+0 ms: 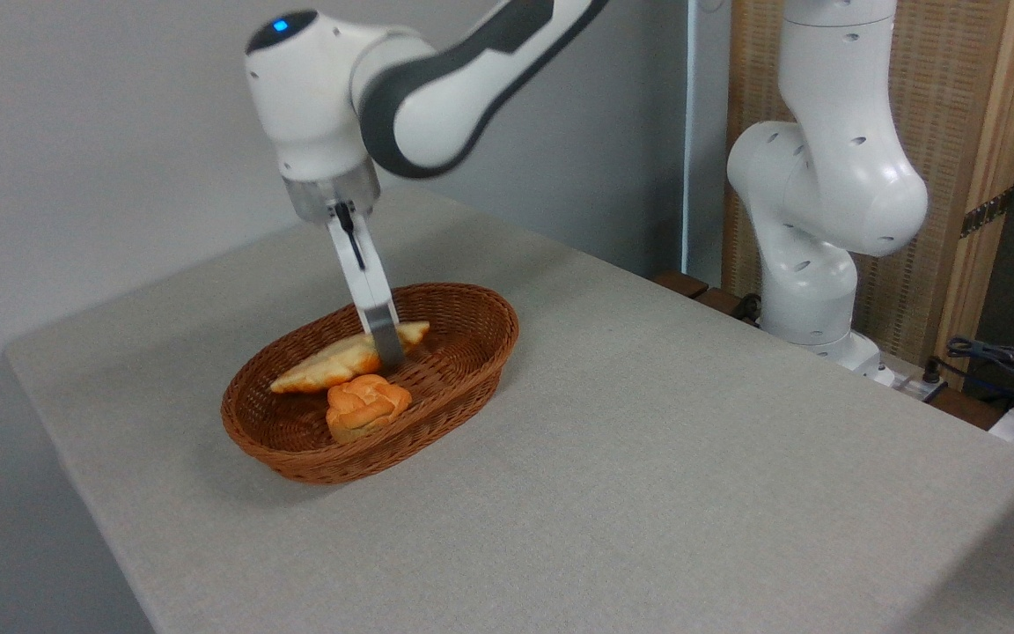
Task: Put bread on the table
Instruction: 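Lift the flat bread out of the basket and lower it onto the table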
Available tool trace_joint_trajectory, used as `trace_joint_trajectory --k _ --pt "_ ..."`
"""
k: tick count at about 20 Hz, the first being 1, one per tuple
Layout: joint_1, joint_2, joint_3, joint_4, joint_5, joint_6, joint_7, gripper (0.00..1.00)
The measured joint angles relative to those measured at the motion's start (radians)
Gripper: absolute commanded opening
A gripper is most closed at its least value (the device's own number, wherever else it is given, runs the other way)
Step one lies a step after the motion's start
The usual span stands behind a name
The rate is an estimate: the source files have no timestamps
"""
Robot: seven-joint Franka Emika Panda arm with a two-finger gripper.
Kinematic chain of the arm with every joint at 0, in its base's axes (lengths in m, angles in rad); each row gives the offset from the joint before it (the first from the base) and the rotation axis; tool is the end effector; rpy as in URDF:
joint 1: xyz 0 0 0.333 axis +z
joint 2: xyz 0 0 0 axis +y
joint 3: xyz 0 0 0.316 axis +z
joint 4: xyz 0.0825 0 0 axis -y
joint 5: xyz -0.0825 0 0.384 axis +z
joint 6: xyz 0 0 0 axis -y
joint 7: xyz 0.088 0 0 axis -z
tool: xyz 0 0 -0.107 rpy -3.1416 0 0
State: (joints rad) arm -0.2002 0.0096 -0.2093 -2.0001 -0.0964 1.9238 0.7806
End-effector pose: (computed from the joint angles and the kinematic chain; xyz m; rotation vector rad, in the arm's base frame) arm 0.4990 -0.2237 0.4460 2.5442 -1.6541 -0.1024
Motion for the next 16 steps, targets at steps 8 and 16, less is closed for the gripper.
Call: trace_joint_trajectory --k 8,16 --pt "0.02 -0.012 0.188 0.242 0.001 -0.255 0.032 0.34" --pt "0.033 0.053 0.421 0.237 0.033 -0.251 0.154 1.0"
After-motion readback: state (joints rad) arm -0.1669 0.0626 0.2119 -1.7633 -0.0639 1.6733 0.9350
